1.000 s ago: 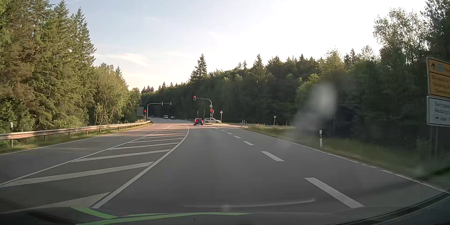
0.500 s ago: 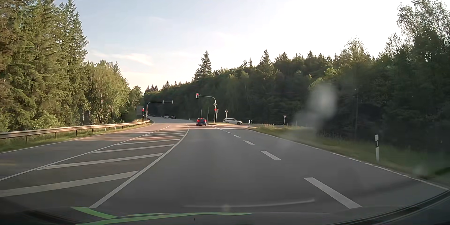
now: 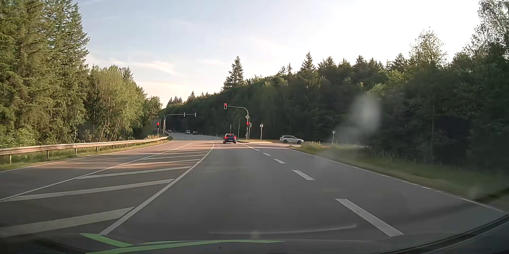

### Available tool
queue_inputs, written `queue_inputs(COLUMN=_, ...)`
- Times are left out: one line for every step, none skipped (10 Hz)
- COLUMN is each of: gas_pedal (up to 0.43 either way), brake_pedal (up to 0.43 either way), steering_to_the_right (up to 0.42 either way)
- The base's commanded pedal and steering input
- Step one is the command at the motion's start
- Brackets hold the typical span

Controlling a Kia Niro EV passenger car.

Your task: Follow the waypoints while adhering to traffic rules and regulations

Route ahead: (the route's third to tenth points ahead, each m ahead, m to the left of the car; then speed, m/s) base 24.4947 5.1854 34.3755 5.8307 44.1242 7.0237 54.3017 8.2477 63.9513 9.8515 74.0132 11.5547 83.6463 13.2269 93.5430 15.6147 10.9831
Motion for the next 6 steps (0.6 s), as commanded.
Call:
queue_inputs(gas_pedal=0.000, brake_pedal=0.250, steering_to_the_right=-0.011)
queue_inputs(gas_pedal=0.000, brake_pedal=0.250, steering_to_the_right=-0.011)
queue_inputs(gas_pedal=0.000, brake_pedal=0.250, steering_to_the_right=-0.011)
queue_inputs(gas_pedal=0.000, brake_pedal=0.256, steering_to_the_right=-0.011)
queue_inputs(gas_pedal=0.000, brake_pedal=0.256, steering_to_the_right=-0.011)
queue_inputs(gas_pedal=0.000, brake_pedal=0.256, steering_to_the_right=-0.011)
